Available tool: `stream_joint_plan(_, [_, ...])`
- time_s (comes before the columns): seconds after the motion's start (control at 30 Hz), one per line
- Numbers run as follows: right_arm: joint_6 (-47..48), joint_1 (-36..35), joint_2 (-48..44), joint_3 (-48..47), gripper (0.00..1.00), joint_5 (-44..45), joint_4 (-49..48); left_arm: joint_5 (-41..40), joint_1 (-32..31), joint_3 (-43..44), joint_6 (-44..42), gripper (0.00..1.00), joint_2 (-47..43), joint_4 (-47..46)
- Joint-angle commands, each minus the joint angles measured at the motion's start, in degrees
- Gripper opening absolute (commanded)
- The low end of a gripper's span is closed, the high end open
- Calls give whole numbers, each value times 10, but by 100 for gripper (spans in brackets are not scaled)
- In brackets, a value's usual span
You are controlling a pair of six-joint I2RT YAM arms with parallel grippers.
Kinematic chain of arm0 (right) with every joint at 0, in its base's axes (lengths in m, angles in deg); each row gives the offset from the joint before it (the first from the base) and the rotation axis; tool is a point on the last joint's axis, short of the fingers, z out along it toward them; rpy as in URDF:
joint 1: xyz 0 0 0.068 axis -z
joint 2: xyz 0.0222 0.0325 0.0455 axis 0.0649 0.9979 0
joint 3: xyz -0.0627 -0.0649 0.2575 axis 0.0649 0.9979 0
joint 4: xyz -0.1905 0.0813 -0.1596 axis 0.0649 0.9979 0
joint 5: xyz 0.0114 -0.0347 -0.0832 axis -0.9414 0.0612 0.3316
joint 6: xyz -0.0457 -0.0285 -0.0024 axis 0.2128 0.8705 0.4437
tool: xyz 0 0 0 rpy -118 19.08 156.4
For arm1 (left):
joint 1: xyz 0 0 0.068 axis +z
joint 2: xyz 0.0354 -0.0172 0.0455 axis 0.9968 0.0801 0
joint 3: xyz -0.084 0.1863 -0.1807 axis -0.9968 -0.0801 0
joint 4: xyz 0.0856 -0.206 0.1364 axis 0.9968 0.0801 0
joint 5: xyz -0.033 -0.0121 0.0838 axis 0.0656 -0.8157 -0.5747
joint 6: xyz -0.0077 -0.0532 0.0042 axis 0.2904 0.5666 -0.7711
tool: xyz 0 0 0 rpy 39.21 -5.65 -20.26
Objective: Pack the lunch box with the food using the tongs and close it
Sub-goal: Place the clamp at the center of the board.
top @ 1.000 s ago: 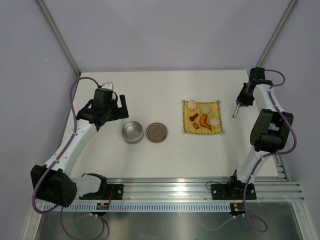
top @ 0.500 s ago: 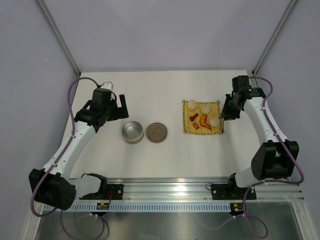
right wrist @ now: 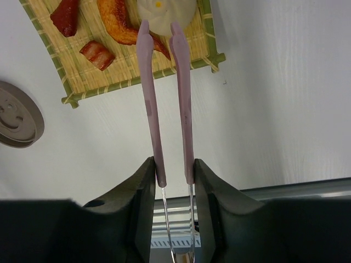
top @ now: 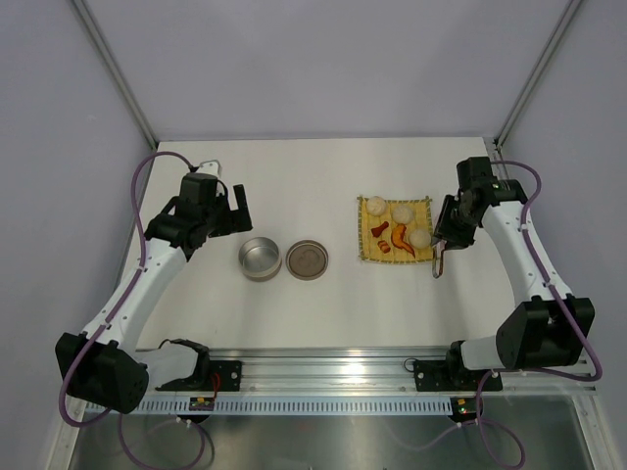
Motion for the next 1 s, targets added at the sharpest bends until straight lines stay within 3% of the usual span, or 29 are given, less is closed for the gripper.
stream_joint_plan(0.0, [5,-5,1,5,39,-2,8,9,-2,4,1,99,-10,-17])
stream_joint_plan(0.97, [30,-11,103,-15,55,-9,-10,9,-2,5,7,99,-2,-15])
